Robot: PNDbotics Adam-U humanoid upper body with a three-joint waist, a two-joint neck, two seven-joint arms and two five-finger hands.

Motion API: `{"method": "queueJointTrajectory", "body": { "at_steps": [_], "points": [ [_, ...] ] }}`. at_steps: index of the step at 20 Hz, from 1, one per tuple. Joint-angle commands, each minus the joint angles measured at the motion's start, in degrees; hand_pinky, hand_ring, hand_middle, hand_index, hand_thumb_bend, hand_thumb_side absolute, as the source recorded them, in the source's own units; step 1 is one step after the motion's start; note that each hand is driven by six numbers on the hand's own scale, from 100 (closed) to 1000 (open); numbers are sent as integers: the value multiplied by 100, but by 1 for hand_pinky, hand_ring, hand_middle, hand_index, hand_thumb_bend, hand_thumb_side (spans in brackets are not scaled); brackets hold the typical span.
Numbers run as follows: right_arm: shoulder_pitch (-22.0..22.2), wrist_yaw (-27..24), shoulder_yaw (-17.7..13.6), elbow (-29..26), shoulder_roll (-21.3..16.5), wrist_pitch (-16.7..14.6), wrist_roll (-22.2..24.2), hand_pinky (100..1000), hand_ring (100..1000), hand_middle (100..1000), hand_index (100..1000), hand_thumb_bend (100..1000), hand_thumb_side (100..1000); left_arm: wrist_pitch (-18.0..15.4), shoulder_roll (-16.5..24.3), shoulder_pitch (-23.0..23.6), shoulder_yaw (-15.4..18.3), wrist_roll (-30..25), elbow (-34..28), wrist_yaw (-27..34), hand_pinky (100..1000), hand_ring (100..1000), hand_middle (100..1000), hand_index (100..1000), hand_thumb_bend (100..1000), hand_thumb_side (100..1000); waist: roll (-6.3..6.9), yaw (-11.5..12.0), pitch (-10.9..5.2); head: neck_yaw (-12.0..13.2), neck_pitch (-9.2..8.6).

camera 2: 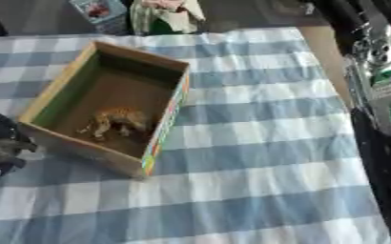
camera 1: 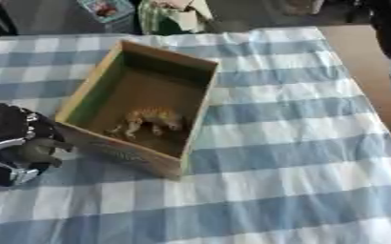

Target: Pick up objects on the table and place them in the box.

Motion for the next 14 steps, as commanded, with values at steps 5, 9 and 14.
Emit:
{"method": "queueJointTrajectory", "body": {
  "at_steps": [5,9,14],
  "points": [
    [-38,-54,-83,-170,-73,39,-25,803,734,537,812,100,683,-167,164,-96,-3,244,-166,-323,176,257,234,312,100,169,24,-3,-111,-10,-38],
    [-21,-49,-81,-190,-60,45,-24,803,735,536,812,100,689,-175,221,-142,-1,287,-289,-372,155,195,178,261,100,147,40,18,-140,-15,-15],
    [4,-37,-93,-220,-45,51,-41,803,735,536,812,100,682,-185,294,-183,-28,180,-482,-404,150,175,145,224,100,120,57,36,-178,-17,3]
  ]
}}
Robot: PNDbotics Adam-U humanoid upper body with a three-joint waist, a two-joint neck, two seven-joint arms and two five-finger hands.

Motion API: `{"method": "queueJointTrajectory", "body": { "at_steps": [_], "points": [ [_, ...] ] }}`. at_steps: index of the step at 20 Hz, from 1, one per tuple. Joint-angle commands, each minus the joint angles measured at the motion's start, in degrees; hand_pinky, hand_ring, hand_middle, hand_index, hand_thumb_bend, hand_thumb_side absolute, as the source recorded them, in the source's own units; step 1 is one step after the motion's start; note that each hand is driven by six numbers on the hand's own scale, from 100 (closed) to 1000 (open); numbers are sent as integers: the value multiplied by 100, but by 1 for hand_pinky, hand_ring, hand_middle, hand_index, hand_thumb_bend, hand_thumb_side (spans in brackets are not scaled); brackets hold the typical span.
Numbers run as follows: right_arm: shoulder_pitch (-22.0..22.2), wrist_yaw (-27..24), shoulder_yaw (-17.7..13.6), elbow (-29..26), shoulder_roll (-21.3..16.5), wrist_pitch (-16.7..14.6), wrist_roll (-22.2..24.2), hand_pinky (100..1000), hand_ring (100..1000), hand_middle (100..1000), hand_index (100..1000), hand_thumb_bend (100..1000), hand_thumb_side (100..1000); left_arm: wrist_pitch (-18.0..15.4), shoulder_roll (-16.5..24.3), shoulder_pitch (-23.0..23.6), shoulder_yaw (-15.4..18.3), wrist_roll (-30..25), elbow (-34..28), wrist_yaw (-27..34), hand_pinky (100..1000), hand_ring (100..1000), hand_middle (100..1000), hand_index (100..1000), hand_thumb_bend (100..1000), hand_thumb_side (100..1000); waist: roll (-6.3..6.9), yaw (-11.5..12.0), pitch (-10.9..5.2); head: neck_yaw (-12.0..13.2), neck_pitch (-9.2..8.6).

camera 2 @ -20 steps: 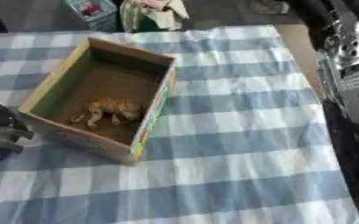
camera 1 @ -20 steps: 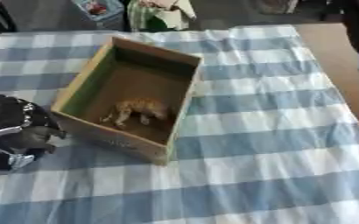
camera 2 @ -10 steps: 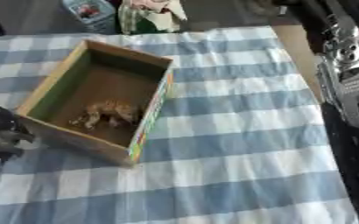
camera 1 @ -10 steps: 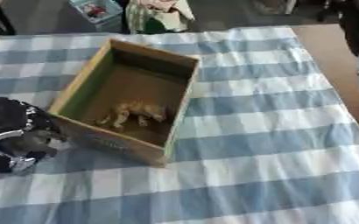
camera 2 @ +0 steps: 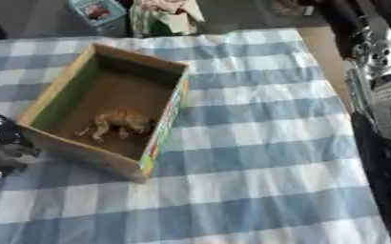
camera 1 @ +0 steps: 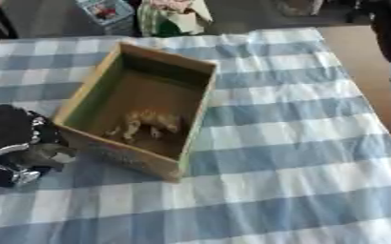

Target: Pick up objects on the table and place them in the box.

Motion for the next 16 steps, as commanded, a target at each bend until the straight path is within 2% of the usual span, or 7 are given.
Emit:
{"method": "queueJointTrajectory", "body": {
  "at_steps": [1,9,16],
  "points": [
    [-59,-32,-62,-155,-60,11,-20,803,735,535,812,100,681,-3,257,-128,36,-89,-224,-6,147,172,140,218,100,116,18,18,-162,-15,12],
    [-10,-10,-73,-192,-43,25,-44,803,736,536,812,100,673,178,392,-219,88,-684,-581,344,140,162,126,202,100,109,38,78,-236,-63,56],
    [12,4,-70,-232,-22,38,-48,804,736,535,812,100,673,424,634,-447,235,-1345,-1129,736,149,170,124,200,167,100,69,134,-273,-95,61]
  ]
}}
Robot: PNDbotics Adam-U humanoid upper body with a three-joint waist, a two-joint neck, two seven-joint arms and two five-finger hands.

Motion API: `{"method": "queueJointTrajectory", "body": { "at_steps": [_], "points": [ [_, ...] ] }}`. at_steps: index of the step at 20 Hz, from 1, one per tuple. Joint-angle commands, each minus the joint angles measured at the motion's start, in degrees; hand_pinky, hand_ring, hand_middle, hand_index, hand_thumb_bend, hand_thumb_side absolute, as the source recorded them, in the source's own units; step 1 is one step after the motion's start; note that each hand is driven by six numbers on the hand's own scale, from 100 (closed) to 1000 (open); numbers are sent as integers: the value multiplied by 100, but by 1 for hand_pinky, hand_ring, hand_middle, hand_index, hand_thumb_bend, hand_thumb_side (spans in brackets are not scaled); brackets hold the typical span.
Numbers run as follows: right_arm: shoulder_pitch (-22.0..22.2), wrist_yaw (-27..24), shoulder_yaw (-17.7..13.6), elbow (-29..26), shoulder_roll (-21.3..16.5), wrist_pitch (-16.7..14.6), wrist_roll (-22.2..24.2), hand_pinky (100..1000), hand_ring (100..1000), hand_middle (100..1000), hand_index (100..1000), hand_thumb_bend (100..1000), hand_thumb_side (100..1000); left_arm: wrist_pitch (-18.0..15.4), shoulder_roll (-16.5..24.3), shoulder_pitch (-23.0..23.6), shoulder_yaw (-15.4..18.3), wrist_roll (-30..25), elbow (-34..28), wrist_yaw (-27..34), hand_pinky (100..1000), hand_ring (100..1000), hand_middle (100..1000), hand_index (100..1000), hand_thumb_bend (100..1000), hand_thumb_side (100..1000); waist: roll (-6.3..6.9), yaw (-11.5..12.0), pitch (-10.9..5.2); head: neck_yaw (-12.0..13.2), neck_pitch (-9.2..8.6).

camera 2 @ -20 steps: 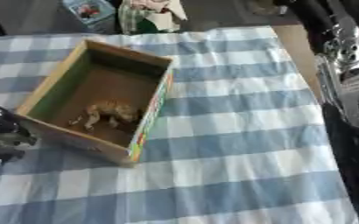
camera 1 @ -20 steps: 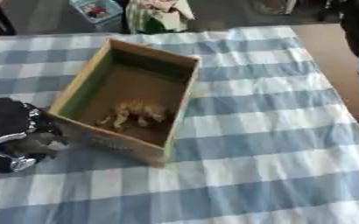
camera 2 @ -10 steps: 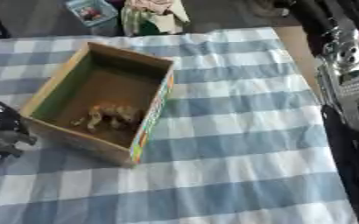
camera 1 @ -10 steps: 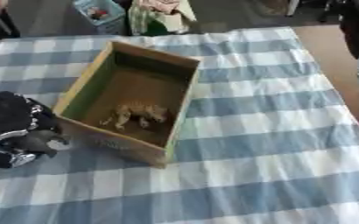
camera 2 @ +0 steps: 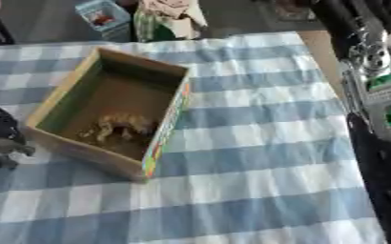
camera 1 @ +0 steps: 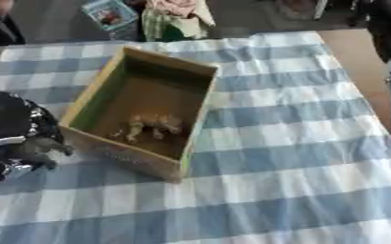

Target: Pick up objects on the table and place them in the box.

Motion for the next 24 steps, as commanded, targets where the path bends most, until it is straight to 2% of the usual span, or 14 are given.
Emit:
{"method": "queueJointTrajectory", "body": {
  "at_steps": [1,4,8,16,24],
  "points": [
    [-57,6,-59,-132,-62,12,-12,804,736,535,812,100,672,93,279,-232,184,-198,-308,170,148,169,124,200,167,100,13,8,-135,-4,-1],
    [-84,14,-46,-142,-63,11,-4,804,736,536,812,100,664,151,226,-495,227,-214,-408,279,148,162,123,198,174,100,20,3,-125,5,-36],
    [-145,25,-20,-149,-53,-6,21,805,736,536,812,100,658,204,-52,-968,241,-25,-314,374,139,138,115,192,135,100,27,-35,-91,25,-97],
    [-238,28,-3,-148,-34,-10,55,805,736,536,812,100,669,294,-696,-1742,232,753,251,278,100,100,104,183,100,100,42,-160,18,61,-239],
    [-306,20,4,-174,12,8,94,806,735,535,811,100,674,280,-1226,-2098,25,1645,879,-77,100,100,103,182,100,100,56,-304,115,136,-307]
  ]
}}
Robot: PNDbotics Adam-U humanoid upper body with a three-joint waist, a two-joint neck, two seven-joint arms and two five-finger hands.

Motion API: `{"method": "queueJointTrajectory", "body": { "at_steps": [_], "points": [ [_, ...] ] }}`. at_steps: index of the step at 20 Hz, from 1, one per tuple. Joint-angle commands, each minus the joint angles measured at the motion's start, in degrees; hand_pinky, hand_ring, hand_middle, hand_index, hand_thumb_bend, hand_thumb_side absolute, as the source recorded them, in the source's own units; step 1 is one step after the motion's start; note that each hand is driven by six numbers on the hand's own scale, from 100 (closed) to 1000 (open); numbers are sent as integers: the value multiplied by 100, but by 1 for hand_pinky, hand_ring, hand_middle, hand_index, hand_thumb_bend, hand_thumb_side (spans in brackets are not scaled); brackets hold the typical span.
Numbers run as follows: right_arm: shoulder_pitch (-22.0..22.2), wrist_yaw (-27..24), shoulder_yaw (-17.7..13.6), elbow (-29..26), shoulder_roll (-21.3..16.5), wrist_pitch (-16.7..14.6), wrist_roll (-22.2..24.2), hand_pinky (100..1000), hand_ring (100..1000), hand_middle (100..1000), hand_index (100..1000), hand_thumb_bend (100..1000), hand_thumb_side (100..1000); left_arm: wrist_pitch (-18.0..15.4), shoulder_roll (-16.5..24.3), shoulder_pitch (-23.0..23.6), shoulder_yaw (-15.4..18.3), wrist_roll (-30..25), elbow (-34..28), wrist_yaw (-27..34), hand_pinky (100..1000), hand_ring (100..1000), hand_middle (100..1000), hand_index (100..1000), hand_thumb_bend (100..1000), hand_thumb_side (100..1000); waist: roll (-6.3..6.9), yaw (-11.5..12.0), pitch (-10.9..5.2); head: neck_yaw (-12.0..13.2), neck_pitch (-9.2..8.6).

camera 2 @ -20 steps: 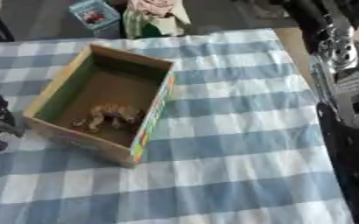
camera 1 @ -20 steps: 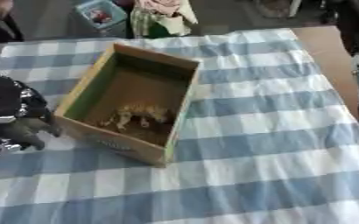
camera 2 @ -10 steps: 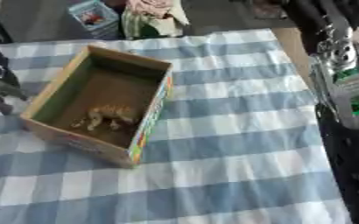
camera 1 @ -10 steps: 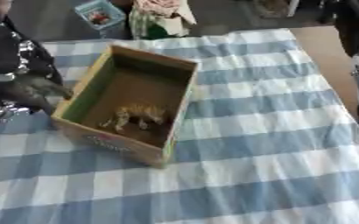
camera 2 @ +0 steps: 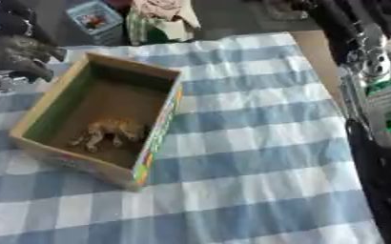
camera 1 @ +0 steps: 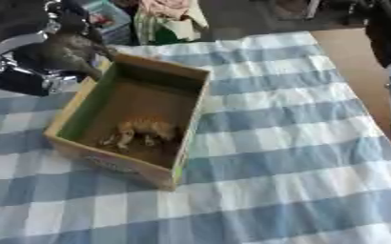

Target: Pick up objects on the table and place them in the box.

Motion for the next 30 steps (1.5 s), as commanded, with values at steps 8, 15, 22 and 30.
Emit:
{"method": "queueJointTrajectory", "body": {
  "at_steps": [8,15,22,30],
  "points": [
    [-216,14,8,-128,-24,10,74,806,735,534,812,100,684,-99,-534,-392,-209,879,696,-329,100,100,109,185,100,126,-29,-124,3,123,-126],
    [-264,9,2,-136,34,22,95,807,735,533,812,100,697,-144,-928,-463,-354,1219,1116,-960,100,100,115,188,100,100,-50,-182,70,187,-186],
    [-265,-13,-14,-162,92,42,107,807,735,533,812,100,703,-83,-1308,-369,-491,1608,1679,-1708,100,101,140,209,100,152,-81,-205,97,255,-249],
    [-242,-24,-44,-161,95,58,82,808,735,531,811,100,712,-167,-1421,-274,-583,1711,2114,-2031,312,340,338,441,100,148,-96,-209,104,276,-256]
  ]
}}
